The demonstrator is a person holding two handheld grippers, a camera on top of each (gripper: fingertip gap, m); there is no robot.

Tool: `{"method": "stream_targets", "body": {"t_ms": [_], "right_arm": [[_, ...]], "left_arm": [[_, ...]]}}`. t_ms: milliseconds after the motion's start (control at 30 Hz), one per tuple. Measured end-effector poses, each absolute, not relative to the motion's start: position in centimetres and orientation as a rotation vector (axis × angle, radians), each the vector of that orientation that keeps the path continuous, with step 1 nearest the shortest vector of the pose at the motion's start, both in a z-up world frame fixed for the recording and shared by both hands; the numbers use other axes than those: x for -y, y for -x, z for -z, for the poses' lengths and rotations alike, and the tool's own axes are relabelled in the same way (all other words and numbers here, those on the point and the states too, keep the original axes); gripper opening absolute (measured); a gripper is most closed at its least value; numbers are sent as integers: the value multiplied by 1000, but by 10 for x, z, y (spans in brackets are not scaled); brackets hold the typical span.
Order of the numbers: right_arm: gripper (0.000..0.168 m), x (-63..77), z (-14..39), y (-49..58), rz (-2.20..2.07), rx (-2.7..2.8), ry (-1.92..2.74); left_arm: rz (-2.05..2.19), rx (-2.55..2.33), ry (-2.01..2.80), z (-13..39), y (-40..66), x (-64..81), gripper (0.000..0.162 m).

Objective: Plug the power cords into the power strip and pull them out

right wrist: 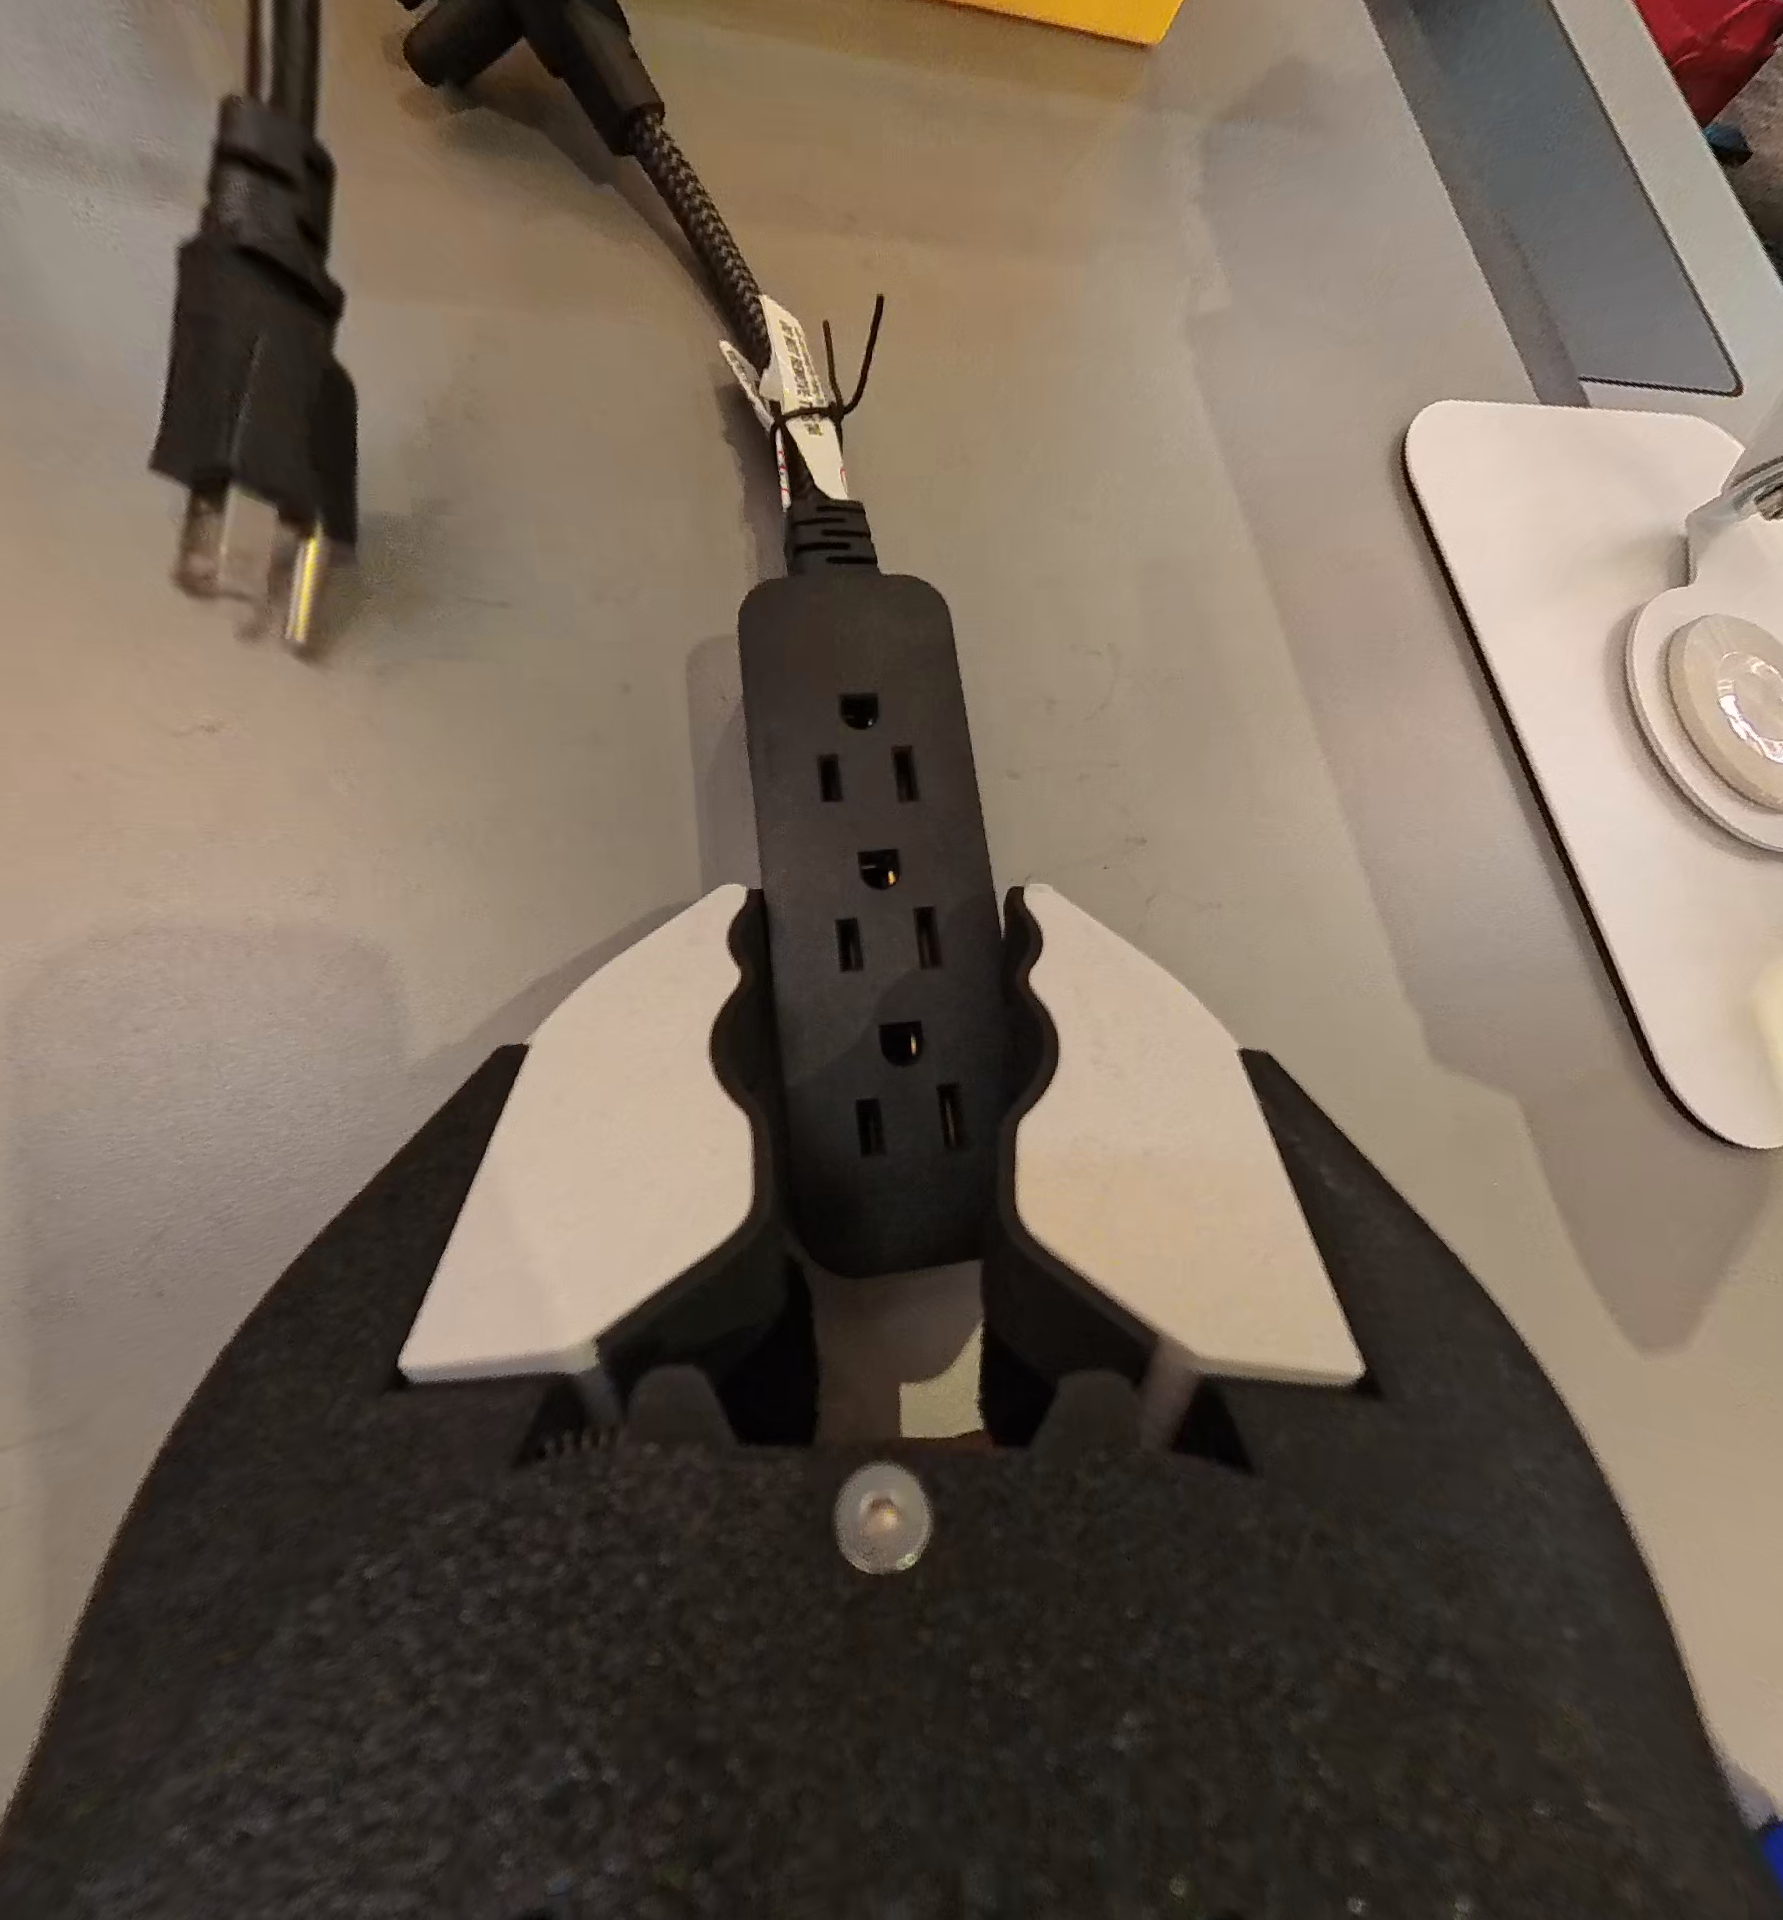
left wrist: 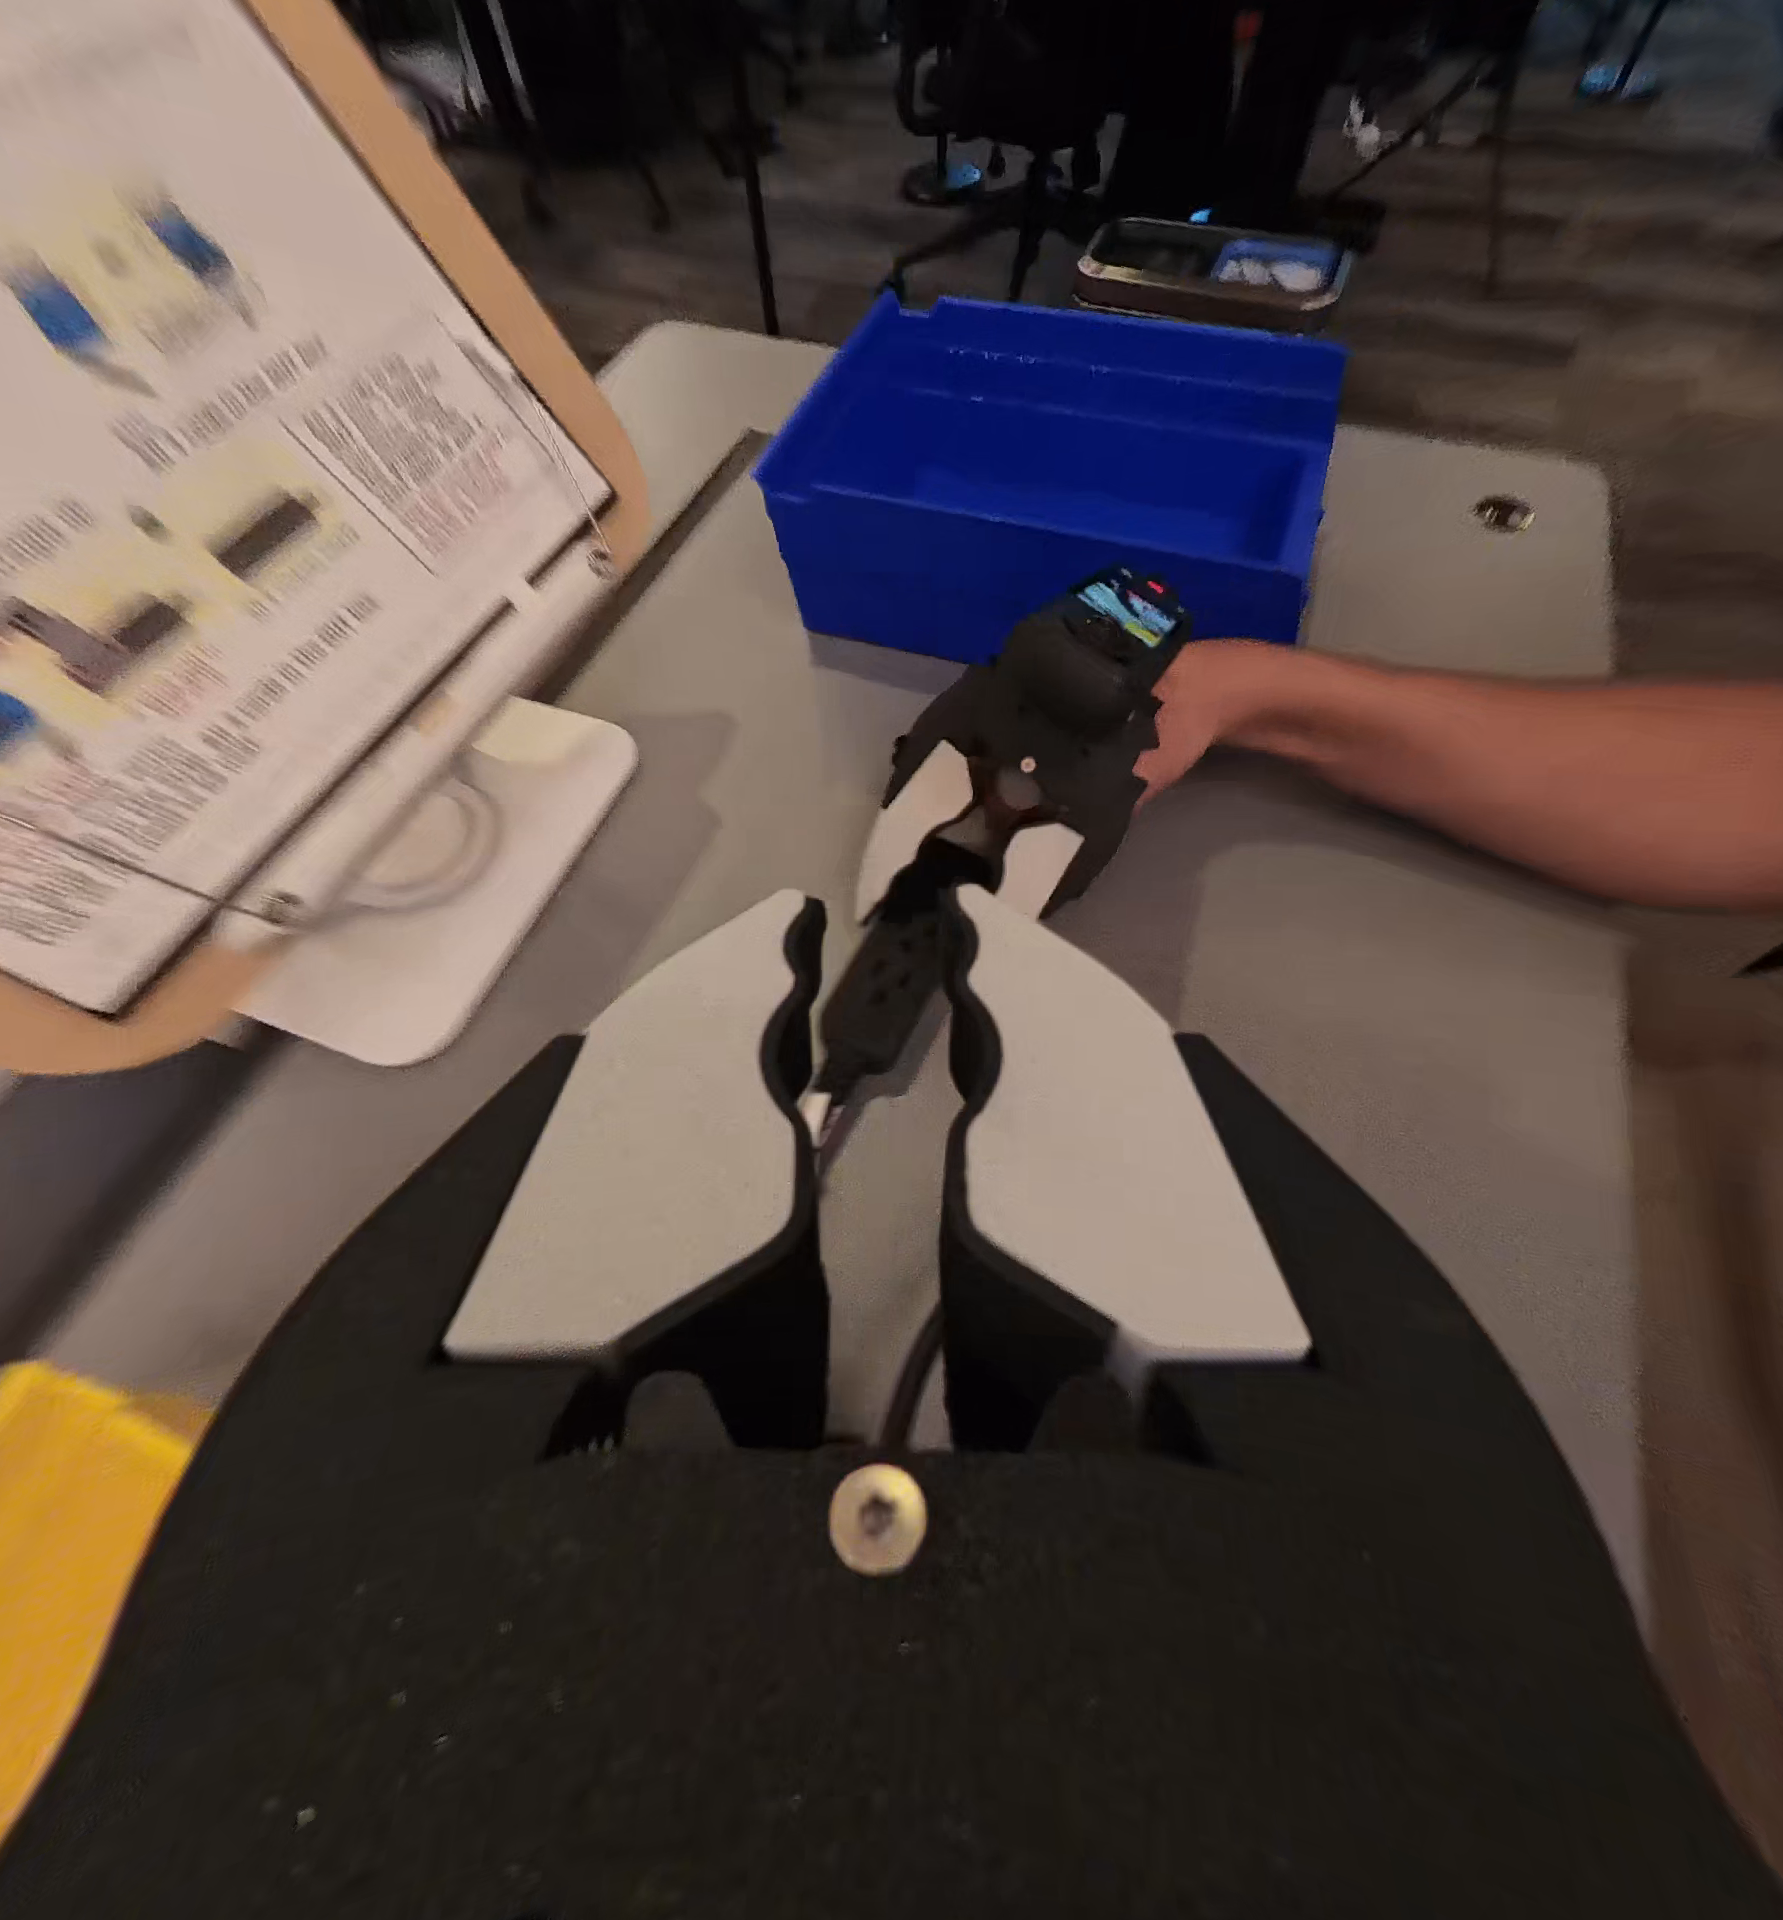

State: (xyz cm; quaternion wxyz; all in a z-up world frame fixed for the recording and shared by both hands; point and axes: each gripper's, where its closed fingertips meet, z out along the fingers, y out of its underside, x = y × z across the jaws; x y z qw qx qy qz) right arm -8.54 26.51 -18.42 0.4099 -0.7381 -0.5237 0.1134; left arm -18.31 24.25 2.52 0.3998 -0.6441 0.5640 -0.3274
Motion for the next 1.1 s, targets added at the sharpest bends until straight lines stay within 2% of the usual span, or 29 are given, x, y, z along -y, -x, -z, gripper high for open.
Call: {"method": "stream_targets", "body": {"t_ms": [67, 133, 233, 267, 433, 667, 700, 733, 867, 1100], "right_arm": [[44, -265, 184, 85, -289, 1318, 1861], [44, -265, 184, 85, -292, 1318, 1863], [44, -265, 185, 85, -297, 1317, 1866], [44, -265, 185, 85, -298, 1317, 1867], [44, -265, 185, 85, -313, 1314, 1876], [44, -266, 185, 85, -328, 1311, 1884], [44, -266, 185, 85, -329, 1311, 1885], [44, -266, 185, 85, -331, 1311, 1887], [44, -266, 186, 85, -341, 1309, 1892], [44, -266, 185, 85, -326, 1313, 1882]], "left_arm": [[722, -1495, 1538, -34, 201, -234, 22], [632, -1594, 1515, -20, 216, -216, 28], [434, -1744, 1521, 33, 235, -188, 42], [365, -1782, 1502, 53, 239, -180, 43], [125, -1819, 1368, 121, 232, -177, 36], [8, -1947, 1469, 176, 205, -202, 39], [-19, -1995, 1465, 185, 205, -202, 34], [-48, -2025, 1446, 191, 206, -203, 17], [-154, -1982, 1206, 190, 193, -212, 15], [61, -1939, 1578, 190, 190, -215, 14]]}}
